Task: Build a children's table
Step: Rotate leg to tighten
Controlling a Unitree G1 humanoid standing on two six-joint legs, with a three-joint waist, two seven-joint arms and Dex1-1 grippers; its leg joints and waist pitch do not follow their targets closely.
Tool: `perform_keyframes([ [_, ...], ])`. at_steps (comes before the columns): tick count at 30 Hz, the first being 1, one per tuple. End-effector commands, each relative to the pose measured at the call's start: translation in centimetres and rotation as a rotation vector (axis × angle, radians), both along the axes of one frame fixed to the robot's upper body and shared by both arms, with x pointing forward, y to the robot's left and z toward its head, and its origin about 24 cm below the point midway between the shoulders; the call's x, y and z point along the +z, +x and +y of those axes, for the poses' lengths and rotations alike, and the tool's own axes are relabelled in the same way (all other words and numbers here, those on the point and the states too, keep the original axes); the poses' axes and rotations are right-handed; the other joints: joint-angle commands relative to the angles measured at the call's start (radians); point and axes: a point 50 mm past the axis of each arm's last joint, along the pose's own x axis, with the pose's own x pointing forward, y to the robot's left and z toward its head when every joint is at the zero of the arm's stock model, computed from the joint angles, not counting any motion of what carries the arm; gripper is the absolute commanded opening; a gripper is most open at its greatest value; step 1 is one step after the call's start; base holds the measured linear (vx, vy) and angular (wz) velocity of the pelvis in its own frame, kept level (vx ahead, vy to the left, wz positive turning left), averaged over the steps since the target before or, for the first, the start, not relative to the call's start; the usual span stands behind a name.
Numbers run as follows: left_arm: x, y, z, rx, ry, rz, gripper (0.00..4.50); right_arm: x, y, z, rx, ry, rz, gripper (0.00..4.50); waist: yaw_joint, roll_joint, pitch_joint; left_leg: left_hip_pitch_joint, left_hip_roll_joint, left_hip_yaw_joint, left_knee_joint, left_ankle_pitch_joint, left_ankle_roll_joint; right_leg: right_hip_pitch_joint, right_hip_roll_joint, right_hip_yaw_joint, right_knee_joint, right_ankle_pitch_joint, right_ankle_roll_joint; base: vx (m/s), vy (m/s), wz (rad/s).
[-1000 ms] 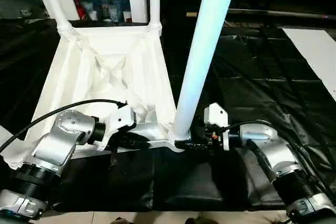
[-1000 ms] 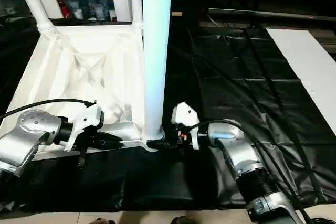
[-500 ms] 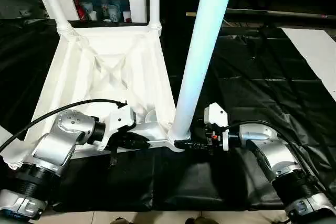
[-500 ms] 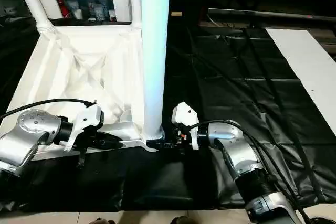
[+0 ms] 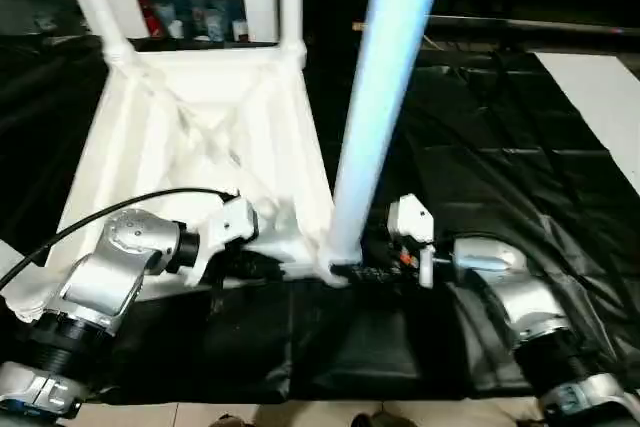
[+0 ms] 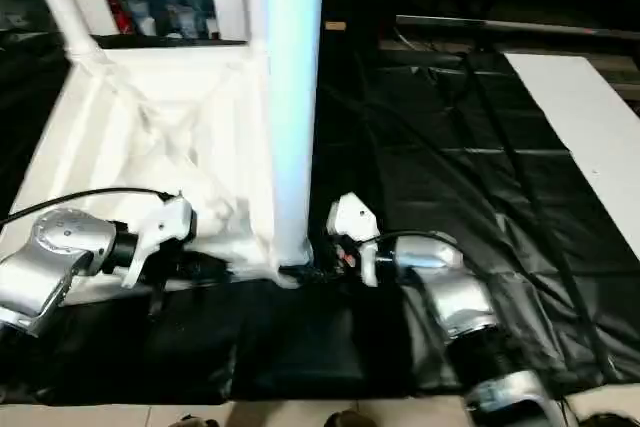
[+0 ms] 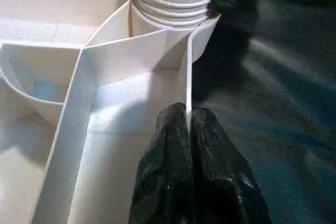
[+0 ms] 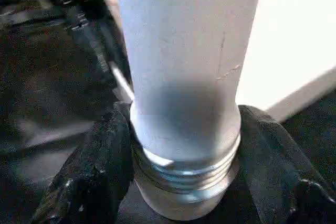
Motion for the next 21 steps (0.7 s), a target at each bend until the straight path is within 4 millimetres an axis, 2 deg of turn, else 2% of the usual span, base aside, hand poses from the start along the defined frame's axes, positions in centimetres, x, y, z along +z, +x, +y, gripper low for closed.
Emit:
perform_keyframes([
  [1,-1.6,1.2,-2.0,0.115,0.011,0.01,0.0,-0.9,1.7,0.0,-0.393,0.09,0.02,2.65,0.0,0.012,-0.042,0.001,0.013,0.009,-0.07,-0.142,0.033,0.041,-0.053,0.034,-0.069,-0.069,-0.273,0.0,0.0,0.0],
  [2,-1.8,1.8,-2.9,0.16,0.013,0.0,0.0,-1.4,2.0,0.6,-0.486,0.101,0.039,2.65,0.0,0.015,-0.041,0.004,0.012,0.01,-0.07,-0.154,0.022,0.036,-0.053,0.035,-0.073,-0.092,-0.272,0.0,0.0,0.0],
  [3,-1.9,2.1,-3.4,0.181,0.014,-0.003,0.0,-1.7,2.1,0.9,-0.53,0.103,0.05,2.65,0.001,0.009,-0.044,0.0,0.01,0.003,-0.075,-0.168,-0.005,0.046,-0.057,0.034,-0.073,-0.143,-0.253,0.0,0.0,0.0],
  [4,-2.0,2.1,-3.4,0.183,0.014,-0.004,0.0,-1.7,2.1,0.9,-0.535,0.103,0.051,2.65,0.0,0.006,-0.044,-0.002,0.01,0.003,-0.075,-0.158,-0.007,0.049,-0.056,0.034,-0.073,-0.139,-0.244,0.0,0.0,0.0],
  [5,-2.1,2.7,-4.2,0.237,0.009,-0.01,0.0,-2.1,2.3,1.5,-0.589,0.082,0.059,2.65,0.0,0.012,-0.045,0.0,0.01,0.005,-0.073,-0.143,0.0,0.045,-0.054,0.036,-0.071,-0.103,-0.241,0.0,0.0,0.0],
  [6,-2.1,2.7,-4.2,0.237,0.009,-0.01,0.0,-2.1,2.3,1.5,-0.589,0.082,0.059,2.64,0.0,0.013,-0.045,0.001,0.009,0.006,-0.072,-0.133,0.004,0.044,-0.053,0.035,-0.072,-0.083,-0.242,0.0,0.0,0.0],
  [7,-2.4,3.8,-6.3,0.354,0.004,-0.027,0.0,-2.7,2.9,2.8,-0.708,0.045,0.073,2.64,-0.003,0.012,-0.043,0.0,0.007,0.008,-0.072,-0.125,0.007,0.042,-0.05,0.034,-0.073,-0.063,-0.247,0.0,0.0,0.0],
  [8,-2.4,3.8,-6.3,0.356,0.004,-0.027,0.0,-2.7,2.9,2.8,-0.71,0.044,0.073,2.64,0.0,0.009,-0.043,0.0,0.005,0.008,-0.071,-0.127,0.005,0.044,-0.051,0.035,-0.076,-0.08,-0.243,0.0,0.0,0.0],
  [11,-2.5,4.2,-7.3,0.391,0.003,-0.029,0.0,-2.8,3.2,3.3,-0.76,0.032,0.079,2.64,0.008,0.009,-0.042,0.0,0.005,0.009,-0.072,-0.134,0.012,0.043,-0.052,0.037,-0.077,-0.093,-0.225,0.0,0.0,0.0],
  [12,-2.7,4.7,-8.7,0.434,0.029,-0.053,0.0,-2.7,3.5,4.5,-0.795,0.034,0.082,2.64,0.008,0.004,-0.044,-0.001,0.004,0.01,-0.071,-0.133,0.015,0.042,-0.05,0.036,-0.077,-0.093,-0.217,0.0,0.0,0.0],
  [13,-2.8,4.9,-9.2,0.444,0.039,-0.058,0.0,-2.6,3.6,5.0,-0.799,0.034,0.082,2.64,0.012,0.007,-0.043,0.006,0.005,0.011,-0.072,-0.144,0.014,0.038,-0.05,0.036,-0.08,-0.096,-0.215,0.0,0.0,0.0],
  [16,-3.2,4.8,-9.6,0.439,0.074,-0.046,0.0,-2.5,3.4,6.2,-0.739,0.062,0.099,2.64,0.016,0.006,-0.042,0.001,0.007,0.008,-0.075,-0.166,0.022,0.04,-0.052,0.034,-0.079,-0.096,-0.202,0.0,0.0,0.0],
  [17,-3.4,4.8,-9.6,0.438,0.088,-0.038,0.0,-2.4,3.2,6.5,-0.707,0.068,0.082,2.64,0.018,0.014,-0.044,0.0,0.007,0.006,-0.076,-0.171,0.02,0.041,-0.053,0.034,-0.079,-0.102,-0.199,0.0,0.0,0.0],
  [18,-3.5,4.8,-9.6,0.438,0.093,-0.036,0.0,-2.3,3.2,6.6,-0.7,0.068,0.077,2.64,0.017,0.01,-0.043,-0.001,0.007,0.007,-0.077,-0.175,0.02,0.04,-0.053,0.033,-0.082,-0.105,-0.196,0.0,0.0,0.0],
  [20,-3.8,4.6,-9.3,0.435,0.111,-0.023,0.0,-2.0,3.0,6.6,-0.678,0.105,0.063,3.2,0.018,0.009,-0.043,0.0,0.008,0.006,-0.079,-0.189,0.017,0.039,-0.053,0.033,-0.083,-0.124,-0.193,0.0,0.0,0.0],
  [21,-4.0,4.6,-9.0,0.435,0.124,-0.014,0.0,-1.8,3.0,6.3,-0.664,0.119,0.042,3.2,0.02,0.008,-0.044,0.0,0.009,0.007,-0.078,-0.189,0.017,0.039,-0.054,0.034,-0.084,-0.126,-0.19,0.0,0.0,0.0],
])
